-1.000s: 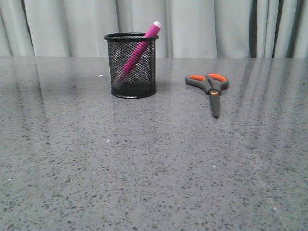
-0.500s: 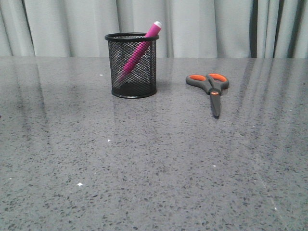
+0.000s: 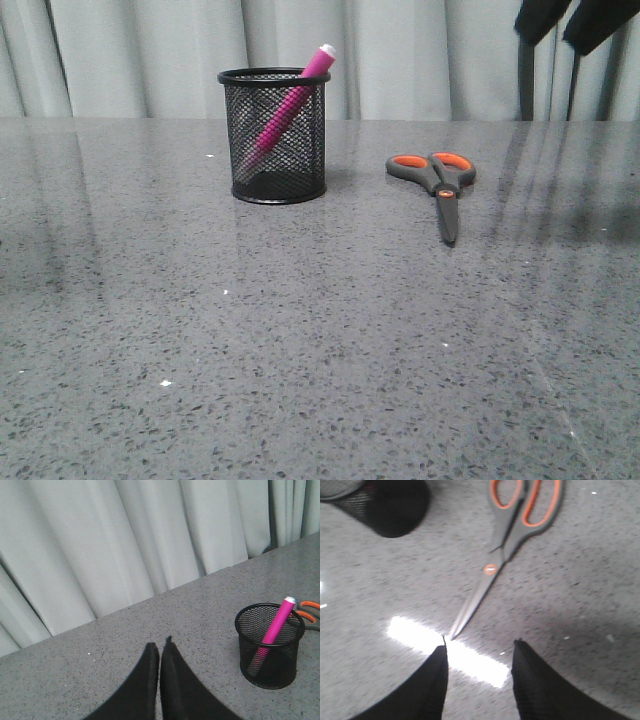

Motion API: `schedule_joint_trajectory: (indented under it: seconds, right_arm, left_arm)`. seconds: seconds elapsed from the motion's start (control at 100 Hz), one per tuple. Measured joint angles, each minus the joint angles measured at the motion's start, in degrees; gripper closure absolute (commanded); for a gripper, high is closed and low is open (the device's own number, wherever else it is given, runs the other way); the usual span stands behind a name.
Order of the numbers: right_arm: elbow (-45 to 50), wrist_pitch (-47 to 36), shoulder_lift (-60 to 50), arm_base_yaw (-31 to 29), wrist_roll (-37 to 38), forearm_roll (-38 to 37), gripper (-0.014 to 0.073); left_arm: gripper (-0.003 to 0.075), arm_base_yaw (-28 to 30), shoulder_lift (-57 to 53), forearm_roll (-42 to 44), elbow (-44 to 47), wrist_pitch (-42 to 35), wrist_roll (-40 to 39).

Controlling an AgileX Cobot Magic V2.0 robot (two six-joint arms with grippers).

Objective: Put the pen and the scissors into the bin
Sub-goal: 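Move the right gripper down over the scissors handles and grasp them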

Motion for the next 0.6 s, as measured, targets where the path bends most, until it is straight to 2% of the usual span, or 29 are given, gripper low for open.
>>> schedule_joint_trajectory:
  seconds: [0.24, 0.41, 0.6]
  right_arm:
    - [-11.4, 4.3, 12.2, 2.8, 6.3, -5.7, 0.0319]
    - [-18.1, 8.1, 20.6, 4.4, 8.7, -7.6, 0.0242]
    - [-21.9, 8.9, 27.3, 5.4, 11.4, -9.3, 0.0228]
  left_arm:
    - [0.0742, 0.0, -0.1, -0.4, 0.0, 0.0, 0.0]
    - [0.0742, 0.0, -0.1, -0.6, 0.1, -0.5, 0.0]
    - [0.0742, 0.0, -0.1, -0.7, 0.1, -0.5, 0.0]
